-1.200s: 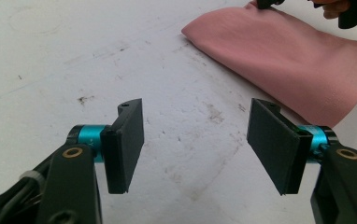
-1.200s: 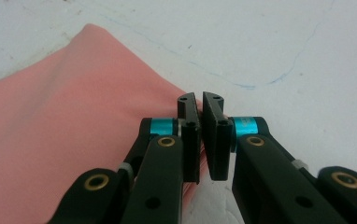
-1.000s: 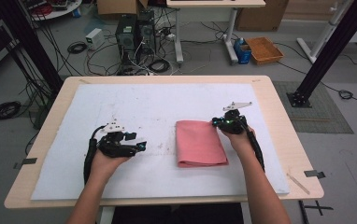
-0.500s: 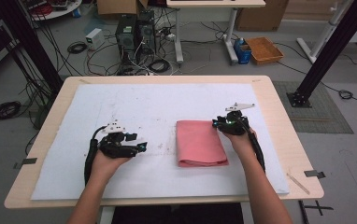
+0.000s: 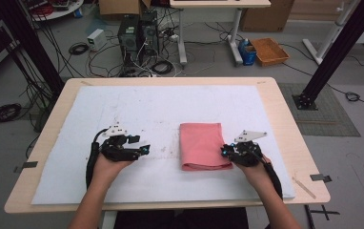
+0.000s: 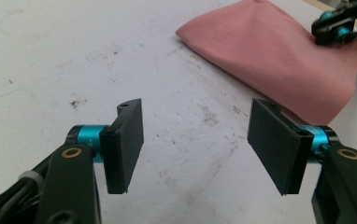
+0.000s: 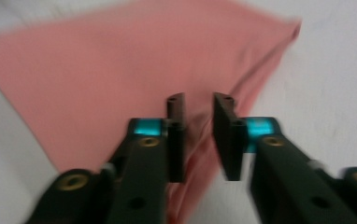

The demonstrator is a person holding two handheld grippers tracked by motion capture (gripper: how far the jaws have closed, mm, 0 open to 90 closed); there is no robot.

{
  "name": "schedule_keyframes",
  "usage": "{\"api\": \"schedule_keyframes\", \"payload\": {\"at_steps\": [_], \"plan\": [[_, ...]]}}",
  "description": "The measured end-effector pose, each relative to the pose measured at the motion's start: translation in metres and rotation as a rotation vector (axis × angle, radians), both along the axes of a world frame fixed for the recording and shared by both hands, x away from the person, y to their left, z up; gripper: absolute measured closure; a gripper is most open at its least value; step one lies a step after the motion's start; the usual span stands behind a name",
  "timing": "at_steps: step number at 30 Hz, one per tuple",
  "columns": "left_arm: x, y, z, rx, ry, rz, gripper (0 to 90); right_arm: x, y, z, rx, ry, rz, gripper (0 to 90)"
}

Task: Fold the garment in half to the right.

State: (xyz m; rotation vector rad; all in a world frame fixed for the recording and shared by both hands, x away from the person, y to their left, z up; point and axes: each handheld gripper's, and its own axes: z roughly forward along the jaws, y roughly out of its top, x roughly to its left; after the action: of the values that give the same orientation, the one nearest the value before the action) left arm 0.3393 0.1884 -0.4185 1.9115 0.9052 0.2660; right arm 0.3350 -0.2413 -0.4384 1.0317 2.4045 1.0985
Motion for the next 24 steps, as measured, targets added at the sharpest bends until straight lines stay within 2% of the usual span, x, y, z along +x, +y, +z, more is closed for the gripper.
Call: {"api": "schedule_keyframes", "payload": {"at_steps": [4,6,12,18,20,22,24], "plan": [[-0.001,-0.002,0.000,0.004,-0.004,-0.010,36.2,-0.006,-0.003,-0.006,0.012,0.001,-0.003,88.7],[-0.002,-0.003,0.001,0.004,-0.006,-0.017,36.2,-0.007,-0.005,-0.004,-0.007,-0.014,-0.012,88.8],[-0.002,-0.003,0.001,0.003,-0.007,-0.017,36.2,-0.011,-0.010,-0.006,-0.014,-0.021,-0.023,88.8],[-0.001,-0.001,0.003,0.004,-0.014,-0.018,36.2,-0.012,-0.010,-0.008,0.004,-0.015,-0.035,87.6],[-0.002,-0.001,0.004,0.001,-0.018,-0.018,36.3,-0.012,-0.010,-0.006,0.032,-0.030,-0.034,69.2],[-0.002,0.000,0.005,-0.010,-0.024,-0.017,36.2,-0.011,-0.012,0.000,0.074,-0.037,-0.036,59.1],[-0.002,0.001,0.008,-0.019,-0.027,-0.014,36.2,-0.010,-0.014,0.010,0.110,-0.063,-0.037,52.7]]}}
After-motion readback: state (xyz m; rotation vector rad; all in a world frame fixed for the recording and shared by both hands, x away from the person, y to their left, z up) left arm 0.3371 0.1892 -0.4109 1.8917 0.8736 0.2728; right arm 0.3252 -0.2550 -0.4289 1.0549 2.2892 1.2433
